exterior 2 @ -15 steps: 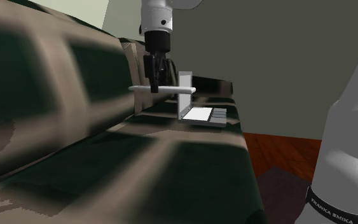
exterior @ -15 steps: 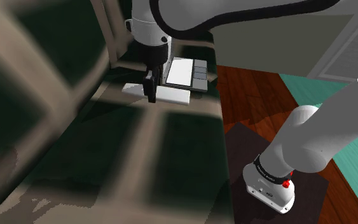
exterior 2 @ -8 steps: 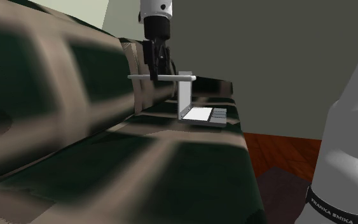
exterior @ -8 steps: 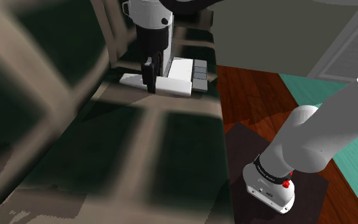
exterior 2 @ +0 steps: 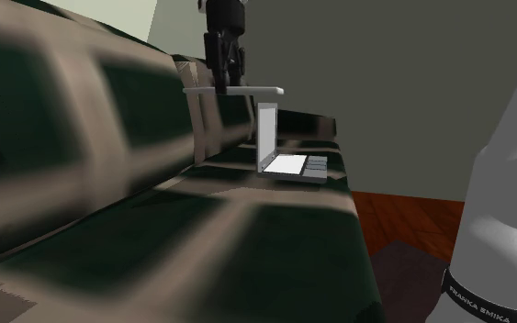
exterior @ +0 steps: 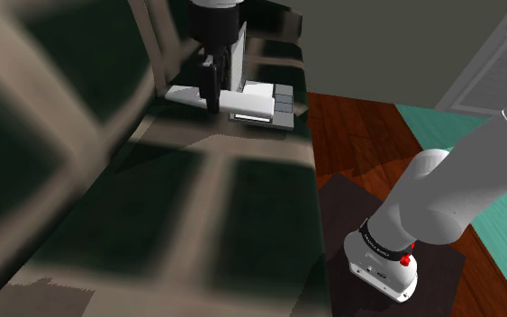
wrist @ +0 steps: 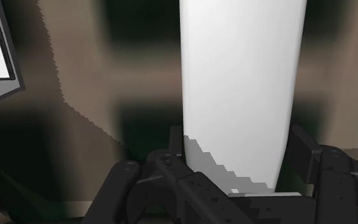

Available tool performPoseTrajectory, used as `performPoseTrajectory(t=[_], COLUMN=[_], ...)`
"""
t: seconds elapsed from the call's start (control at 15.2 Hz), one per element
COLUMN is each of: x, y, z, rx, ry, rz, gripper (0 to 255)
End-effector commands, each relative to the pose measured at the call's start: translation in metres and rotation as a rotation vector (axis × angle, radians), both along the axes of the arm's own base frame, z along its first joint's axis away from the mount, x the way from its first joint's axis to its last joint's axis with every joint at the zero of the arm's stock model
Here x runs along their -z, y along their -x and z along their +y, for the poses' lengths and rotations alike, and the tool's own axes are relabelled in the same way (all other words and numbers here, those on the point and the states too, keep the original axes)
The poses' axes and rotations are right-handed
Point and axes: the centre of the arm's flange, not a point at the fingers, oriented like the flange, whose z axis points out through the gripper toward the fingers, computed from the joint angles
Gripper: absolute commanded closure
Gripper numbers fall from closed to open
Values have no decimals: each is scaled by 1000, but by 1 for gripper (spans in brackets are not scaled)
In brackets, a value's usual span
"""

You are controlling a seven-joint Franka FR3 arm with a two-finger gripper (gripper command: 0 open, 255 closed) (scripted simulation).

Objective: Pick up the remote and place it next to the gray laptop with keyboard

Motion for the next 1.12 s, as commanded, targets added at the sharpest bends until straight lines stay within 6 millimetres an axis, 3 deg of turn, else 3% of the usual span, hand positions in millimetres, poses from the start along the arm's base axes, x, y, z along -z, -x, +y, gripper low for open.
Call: performPoseTrajectory(t=[0.0,0.59,1.06], x=[-11,-56,-56], y=[1,1,-27], z=[0,0,-88], rx=[0,0,0], ry=[0,0,0], rz=[0,0,0], gripper=[255,255,255])
